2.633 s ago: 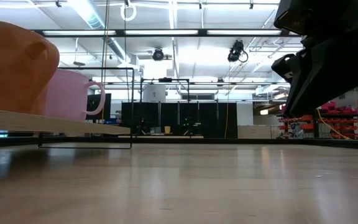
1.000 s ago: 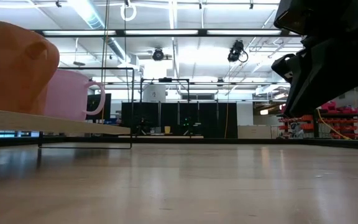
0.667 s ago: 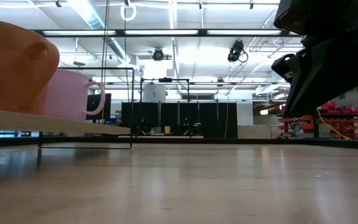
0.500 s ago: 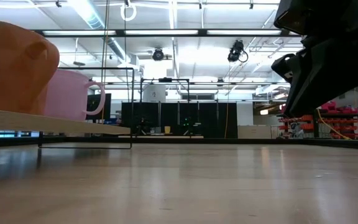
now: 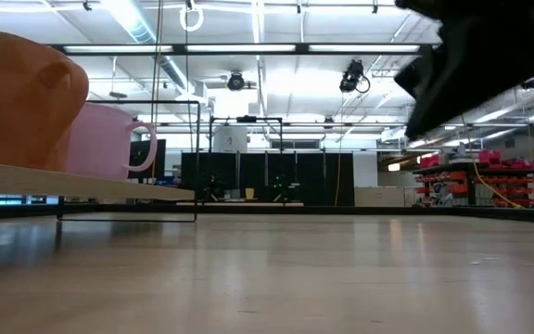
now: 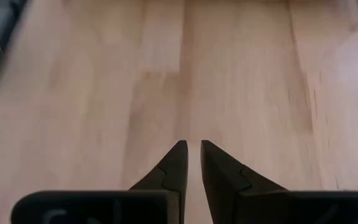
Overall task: Stack small to large cups/mugs on shelf
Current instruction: Return to Home Position
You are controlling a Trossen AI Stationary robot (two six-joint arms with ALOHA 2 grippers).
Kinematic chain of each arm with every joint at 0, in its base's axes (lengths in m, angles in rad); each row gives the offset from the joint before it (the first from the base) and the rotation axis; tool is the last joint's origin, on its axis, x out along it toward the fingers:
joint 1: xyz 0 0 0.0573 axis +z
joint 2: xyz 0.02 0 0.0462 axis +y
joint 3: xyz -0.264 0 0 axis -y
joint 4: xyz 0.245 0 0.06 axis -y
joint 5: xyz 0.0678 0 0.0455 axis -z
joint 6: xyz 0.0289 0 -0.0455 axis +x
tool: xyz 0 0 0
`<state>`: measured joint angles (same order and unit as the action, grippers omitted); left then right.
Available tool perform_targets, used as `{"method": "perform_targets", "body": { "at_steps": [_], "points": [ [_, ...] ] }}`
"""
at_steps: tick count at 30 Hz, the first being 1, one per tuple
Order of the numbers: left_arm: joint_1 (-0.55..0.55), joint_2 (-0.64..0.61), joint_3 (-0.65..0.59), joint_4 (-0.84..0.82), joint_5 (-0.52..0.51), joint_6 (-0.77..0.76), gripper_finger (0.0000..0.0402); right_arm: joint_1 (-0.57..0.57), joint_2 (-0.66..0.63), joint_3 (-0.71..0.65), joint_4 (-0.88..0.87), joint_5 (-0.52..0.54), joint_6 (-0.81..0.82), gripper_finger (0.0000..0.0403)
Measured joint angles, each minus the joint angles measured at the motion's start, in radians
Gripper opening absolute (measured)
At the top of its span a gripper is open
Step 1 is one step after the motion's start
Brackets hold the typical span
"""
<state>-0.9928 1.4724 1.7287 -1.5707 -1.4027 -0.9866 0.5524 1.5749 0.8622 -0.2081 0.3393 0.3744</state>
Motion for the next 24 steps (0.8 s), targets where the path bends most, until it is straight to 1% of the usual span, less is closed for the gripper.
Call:
{"method": "perform_targets", "body": {
  "at_steps": [1,4,8,11,20,24],
  "points": [
    [0.000,-0.008,0.000,0.000,-0.018,0.027,0.0124,-0.002,0.000,0.018,0.001,0.000,0.000,0.0051],
    [0.000,-0.038,0.000,-0.001,-0.071,0.039,0.0124,-0.015,0.000,0.078,0.003,0.000,-0.002,0.0051],
    [0.000,-0.077,0.000,-0.001,-0.103,0.041,0.0128,-0.044,0.000,0.176,-0.015,0.000,-0.003,0.0051],
    [0.001,-0.105,0.000,-0.001,-0.131,0.056,0.0130,-0.060,0.000,0.259,-0.079,0.001,-0.023,0.0051],
    [0.000,-0.120,0.000,0.014,-0.130,0.066,0.0119,-0.066,0.000,0.479,-0.232,0.000,-0.050,0.0051],
    [0.001,-0.120,0.000,0.036,-0.122,0.081,0.0121,-0.066,0.000,0.583,-0.354,0.000,-0.068,0.0051]
  ]
}}
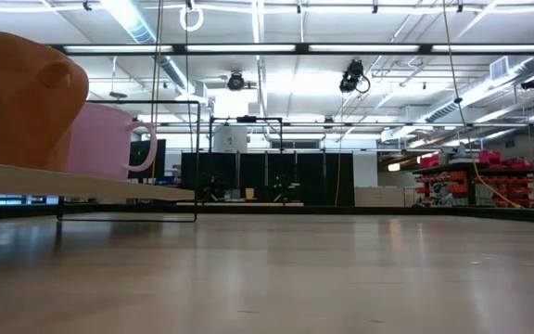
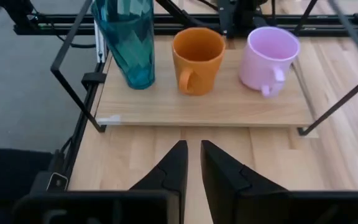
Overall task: Stack small to large cups/mugs on shelf
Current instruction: Return to Home Position
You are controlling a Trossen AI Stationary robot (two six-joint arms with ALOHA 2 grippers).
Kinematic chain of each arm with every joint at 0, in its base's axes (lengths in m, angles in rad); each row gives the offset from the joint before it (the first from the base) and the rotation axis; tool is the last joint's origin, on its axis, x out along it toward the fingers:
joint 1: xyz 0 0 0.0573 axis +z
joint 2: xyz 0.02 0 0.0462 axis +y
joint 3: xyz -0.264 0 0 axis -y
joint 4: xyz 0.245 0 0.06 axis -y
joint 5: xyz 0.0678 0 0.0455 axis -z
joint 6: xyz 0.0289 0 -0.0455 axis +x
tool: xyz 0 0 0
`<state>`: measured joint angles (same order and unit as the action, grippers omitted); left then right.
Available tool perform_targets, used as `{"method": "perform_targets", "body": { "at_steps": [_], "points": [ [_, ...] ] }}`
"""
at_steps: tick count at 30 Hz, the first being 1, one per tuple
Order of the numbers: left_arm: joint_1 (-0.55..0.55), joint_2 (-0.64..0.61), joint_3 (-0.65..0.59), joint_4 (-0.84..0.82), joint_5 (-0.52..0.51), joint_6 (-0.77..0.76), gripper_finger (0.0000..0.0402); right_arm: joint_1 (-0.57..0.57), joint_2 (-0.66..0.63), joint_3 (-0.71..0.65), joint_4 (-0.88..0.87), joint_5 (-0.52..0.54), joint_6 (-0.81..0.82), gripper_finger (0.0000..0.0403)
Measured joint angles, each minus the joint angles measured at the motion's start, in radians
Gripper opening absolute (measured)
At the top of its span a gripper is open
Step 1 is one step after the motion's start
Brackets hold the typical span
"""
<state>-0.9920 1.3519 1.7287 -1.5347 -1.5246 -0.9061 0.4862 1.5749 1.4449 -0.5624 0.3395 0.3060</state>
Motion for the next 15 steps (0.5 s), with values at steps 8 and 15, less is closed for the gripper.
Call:
{"method": "perform_targets", "body": {
  "at_steps": [8,15],
  "points": [
    [0.000,0.000,0.000,0.005,0.030,0.190,0.0130,0.000,0.000,0.161,-0.157,0.000,0.089,0.0051],
    [-0.001,0.000,0.000,0.006,0.172,0.102,0.0125,0.023,0.000,0.251,-0.156,0.000,0.159,0.0051]
  ]
}}
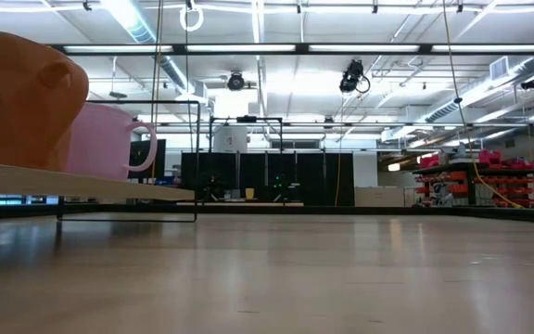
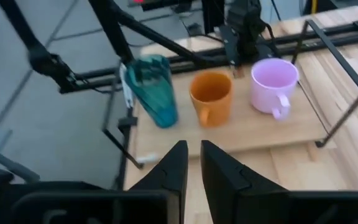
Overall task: Stack small to large cups/mugs on shelf
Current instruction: Return to Home Position
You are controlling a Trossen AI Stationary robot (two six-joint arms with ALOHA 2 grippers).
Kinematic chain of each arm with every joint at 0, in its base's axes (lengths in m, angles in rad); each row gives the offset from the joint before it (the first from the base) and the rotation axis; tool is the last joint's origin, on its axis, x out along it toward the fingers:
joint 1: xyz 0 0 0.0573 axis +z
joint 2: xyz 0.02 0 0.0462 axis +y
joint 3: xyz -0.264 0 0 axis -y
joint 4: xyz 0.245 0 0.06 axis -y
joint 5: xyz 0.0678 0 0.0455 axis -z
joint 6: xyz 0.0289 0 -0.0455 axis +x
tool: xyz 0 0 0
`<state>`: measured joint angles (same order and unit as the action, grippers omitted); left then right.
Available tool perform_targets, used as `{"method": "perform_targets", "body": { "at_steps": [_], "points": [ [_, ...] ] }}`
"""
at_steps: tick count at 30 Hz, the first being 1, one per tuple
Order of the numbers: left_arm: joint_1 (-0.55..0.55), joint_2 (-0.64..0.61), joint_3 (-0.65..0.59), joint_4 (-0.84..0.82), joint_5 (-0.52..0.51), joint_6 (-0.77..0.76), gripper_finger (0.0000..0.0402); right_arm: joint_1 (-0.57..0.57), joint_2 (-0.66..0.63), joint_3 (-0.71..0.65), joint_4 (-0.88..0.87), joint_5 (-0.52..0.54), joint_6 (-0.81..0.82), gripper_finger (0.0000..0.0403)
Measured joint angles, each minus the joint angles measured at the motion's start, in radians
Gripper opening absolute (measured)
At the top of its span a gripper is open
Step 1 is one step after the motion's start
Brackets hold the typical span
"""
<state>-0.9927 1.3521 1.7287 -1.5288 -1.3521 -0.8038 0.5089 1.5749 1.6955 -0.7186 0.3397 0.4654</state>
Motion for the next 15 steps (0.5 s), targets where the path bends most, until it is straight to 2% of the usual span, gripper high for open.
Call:
{"method": "perform_targets", "body": {
  "at_steps": [3,8,15],
  "points": [
    [-0.008,0.000,0.000,0.000,0.023,-0.052,0.0122,0.024,0.000,0.039,0.025,0.000,0.013,0.0051],
    [-0.060,-0.005,0.000,0.092,0.045,-0.042,0.0125,0.084,-0.003,0.073,0.211,0.000,-0.020,0.0051],
    [-0.176,-0.005,-0.001,0.401,0.047,0.208,0.0134,0.194,-0.030,0.079,0.445,0.000,-0.114,0.0051]
  ]
}}
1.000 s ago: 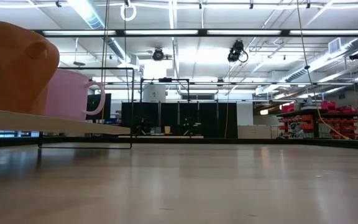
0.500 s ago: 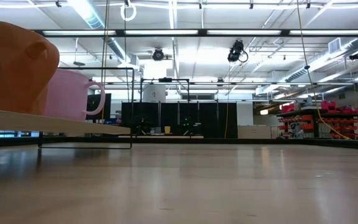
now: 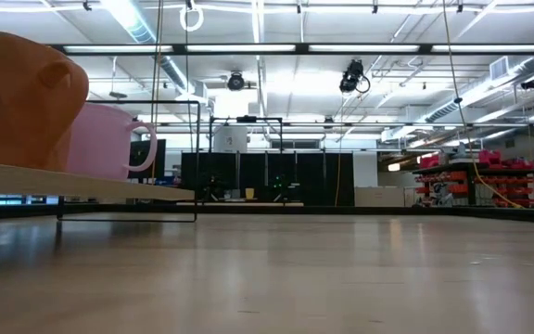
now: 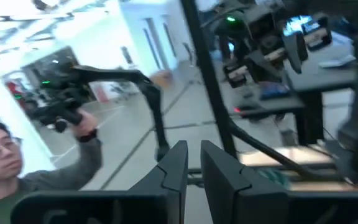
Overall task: Stack small to large cups/mugs on shelf
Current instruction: Return to Home Position
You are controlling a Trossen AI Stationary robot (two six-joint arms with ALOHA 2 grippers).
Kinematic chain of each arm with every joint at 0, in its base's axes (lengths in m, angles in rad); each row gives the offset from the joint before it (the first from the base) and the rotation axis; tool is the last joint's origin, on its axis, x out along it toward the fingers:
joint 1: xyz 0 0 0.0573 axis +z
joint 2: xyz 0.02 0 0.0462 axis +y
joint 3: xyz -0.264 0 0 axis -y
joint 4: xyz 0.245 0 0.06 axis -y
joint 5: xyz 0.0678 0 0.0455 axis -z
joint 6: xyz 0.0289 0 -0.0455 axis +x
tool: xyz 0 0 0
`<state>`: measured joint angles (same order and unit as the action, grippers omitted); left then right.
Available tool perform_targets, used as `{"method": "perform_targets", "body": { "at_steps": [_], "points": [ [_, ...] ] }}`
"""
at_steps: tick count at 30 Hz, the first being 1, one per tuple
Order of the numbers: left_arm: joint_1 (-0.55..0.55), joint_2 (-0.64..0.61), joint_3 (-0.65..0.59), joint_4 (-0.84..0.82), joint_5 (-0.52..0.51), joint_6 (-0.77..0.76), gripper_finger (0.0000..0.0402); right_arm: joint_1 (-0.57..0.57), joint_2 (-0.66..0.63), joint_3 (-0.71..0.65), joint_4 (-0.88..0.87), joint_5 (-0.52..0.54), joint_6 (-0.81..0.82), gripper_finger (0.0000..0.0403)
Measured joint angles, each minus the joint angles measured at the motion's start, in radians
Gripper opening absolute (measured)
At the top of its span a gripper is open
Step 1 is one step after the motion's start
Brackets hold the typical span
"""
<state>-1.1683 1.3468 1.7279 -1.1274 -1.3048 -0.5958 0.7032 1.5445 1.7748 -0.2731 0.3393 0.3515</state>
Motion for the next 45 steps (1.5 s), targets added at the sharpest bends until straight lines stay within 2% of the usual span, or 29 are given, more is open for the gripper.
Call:
{"method": "perform_targets", "body": {
  "at_steps": [7,10,14,19,22,27,31,34,38,42,45],
  "points": [
    [-0.114,0.000,0.000,0.323,0.000,0.304,0.0130,0.142,-0.032,0.000,0.030,0.002,-0.064,0.0051],
    [-0.155,0.000,0.000,0.372,0.003,0.373,0.0127,0.205,-0.036,0.000,0.052,0.041,-0.096,0.0051],
    [-0.191,0.000,0.000,0.370,0.004,0.363,0.0128,0.279,-0.036,0.000,0.073,0.099,-0.142,0.0051],
    [-0.224,0.000,-0.001,0.259,0.028,0.237,0.0136,0.336,-0.036,0.000,0.072,0.175,-0.155,0.0051],
    [-0.236,0.000,-0.001,0.080,0.013,0.045,0.0139,0.349,-0.036,-0.010,0.076,0.187,-0.177,0.0051],
    [-0.250,0.015,-0.001,-0.270,-0.069,-0.354,0.0137,0.359,-0.035,-0.048,0.093,0.190,-0.203,0.0051],
    [-0.250,0.038,-0.002,-0.432,-0.086,-0.506,0.0132,0.358,-0.040,-0.118,0.155,0.195,-0.196,0.0051],
    [-0.249,0.047,-0.002,-0.442,-0.123,-0.522,0.0131,0.358,-0.081,-0.204,0.225,0.195,-0.189,0.0051],
    [-0.226,0.047,-0.002,-0.441,-0.142,-0.521,0.0136,0.348,-0.193,-0.381,0.409,0.194,-0.226,0.0051],
    [-0.176,0.049,-0.002,-0.433,-0.138,-0.518,0.0142,0.288,-0.328,-0.602,0.534,0.154,-0.198,0.0051],
    [-0.131,0.054,-0.002,-0.361,-0.099,-0.436,0.0144,0.233,-0.424,-0.721,0.585,0.096,-0.158,0.0051]
  ]
}}
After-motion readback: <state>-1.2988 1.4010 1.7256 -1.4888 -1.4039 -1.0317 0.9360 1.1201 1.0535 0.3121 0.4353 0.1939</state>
